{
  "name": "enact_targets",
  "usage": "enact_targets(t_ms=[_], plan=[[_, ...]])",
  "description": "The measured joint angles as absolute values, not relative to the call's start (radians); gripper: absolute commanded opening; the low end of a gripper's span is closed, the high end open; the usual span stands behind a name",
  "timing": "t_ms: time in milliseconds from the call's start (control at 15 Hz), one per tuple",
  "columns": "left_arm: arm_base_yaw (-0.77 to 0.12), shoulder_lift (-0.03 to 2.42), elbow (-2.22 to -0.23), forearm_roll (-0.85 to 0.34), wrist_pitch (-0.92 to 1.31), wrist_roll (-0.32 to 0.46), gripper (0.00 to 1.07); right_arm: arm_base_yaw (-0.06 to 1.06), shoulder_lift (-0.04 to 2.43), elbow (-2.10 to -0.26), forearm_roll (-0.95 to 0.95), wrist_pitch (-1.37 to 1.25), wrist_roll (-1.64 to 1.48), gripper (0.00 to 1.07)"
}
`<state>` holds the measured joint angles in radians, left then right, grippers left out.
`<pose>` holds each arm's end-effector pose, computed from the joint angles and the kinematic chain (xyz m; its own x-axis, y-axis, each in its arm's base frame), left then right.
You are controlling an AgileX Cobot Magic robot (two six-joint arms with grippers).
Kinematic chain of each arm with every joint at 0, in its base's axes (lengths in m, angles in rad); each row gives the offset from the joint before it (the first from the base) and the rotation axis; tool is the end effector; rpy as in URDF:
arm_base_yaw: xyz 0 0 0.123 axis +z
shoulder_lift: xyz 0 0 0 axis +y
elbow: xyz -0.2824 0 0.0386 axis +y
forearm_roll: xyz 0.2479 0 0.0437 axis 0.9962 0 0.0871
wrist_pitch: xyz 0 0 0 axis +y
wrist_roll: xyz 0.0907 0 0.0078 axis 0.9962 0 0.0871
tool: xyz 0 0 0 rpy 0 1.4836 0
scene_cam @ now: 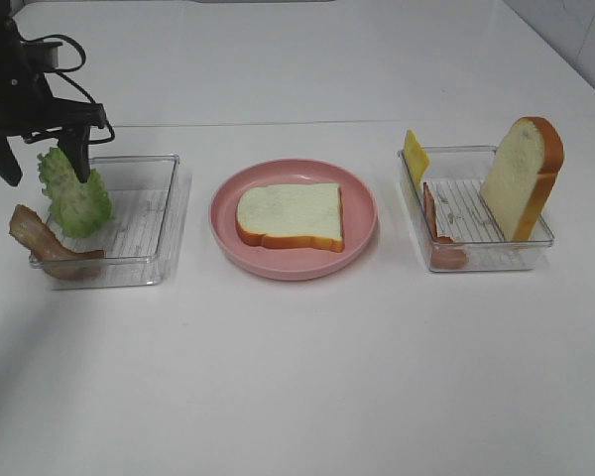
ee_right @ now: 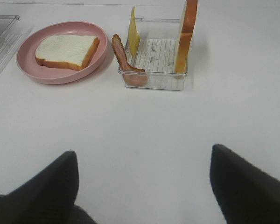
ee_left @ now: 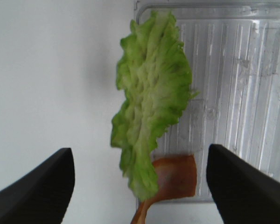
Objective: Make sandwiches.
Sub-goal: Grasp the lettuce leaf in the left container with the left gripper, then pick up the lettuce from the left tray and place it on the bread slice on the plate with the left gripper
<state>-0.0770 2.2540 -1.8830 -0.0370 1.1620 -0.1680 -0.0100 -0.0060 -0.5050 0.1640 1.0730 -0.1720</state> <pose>0.4647 -0.0390 0.1782 -0.9875 -0.1059 -0.1167 -0.1000 0.9934 -0.0558 -0.0073 0.0131 0.2784 -0.4391 -0.0877 -0.8941 -0.1596 0.9870 -0.0184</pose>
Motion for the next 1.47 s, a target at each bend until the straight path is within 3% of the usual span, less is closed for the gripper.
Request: enact_targets(t_ms=[133, 400, 467, 533, 600, 1000, 1200, 1467], plan=[[-0.077, 2.266, -1.881, -0.037, 1.139, -0.168, 0.65, -0.01, -0.006, -0.505, 0.164, 1.073, -0.172, 0.74], [-0.077, 2.267, -1.881, -0.038, 1.085, -0.168, 0.35, -0.01, -0.006, -0.505, 0.164, 1.073, -0.172, 0.74], [-0.077, 2.267, -1.881, -0.038, 1.073, -0.168, 0.14, -0.01, -0.006, -0.505, 0.164, 1.073, -0.172, 0.74], [-0.077, 2.267, -1.881, -0.038, 1.073, -0.168, 0.03, -0.01, -0.006, -0.505, 0.164, 1.073, -0.172, 0.74], [-0.077, 2.267, -1.881, -0.038, 1.073, -0.168, 0.0, -0.01, -0.006, -0.505, 0.164, 1.073, -0.172, 0.74], [-0.077, 2.268, -1.929, -0.083, 1.128, -0.152, 0.0, -0.01, -0.006, -0.505, 0.164, 1.073, -0.172, 0.74], [-0.077, 2.268, -2.047, -0.272, 1.155, -0.08, 0.0, -0.01, -0.006, -0.505, 0.164, 1.073, -0.172, 0.74], [-0.112, 2.268, -2.099, -0.638, 1.115, 0.079, 0.0, -0.01, -0.006, -0.505, 0.164, 1.073, -0.172, 0.74]])
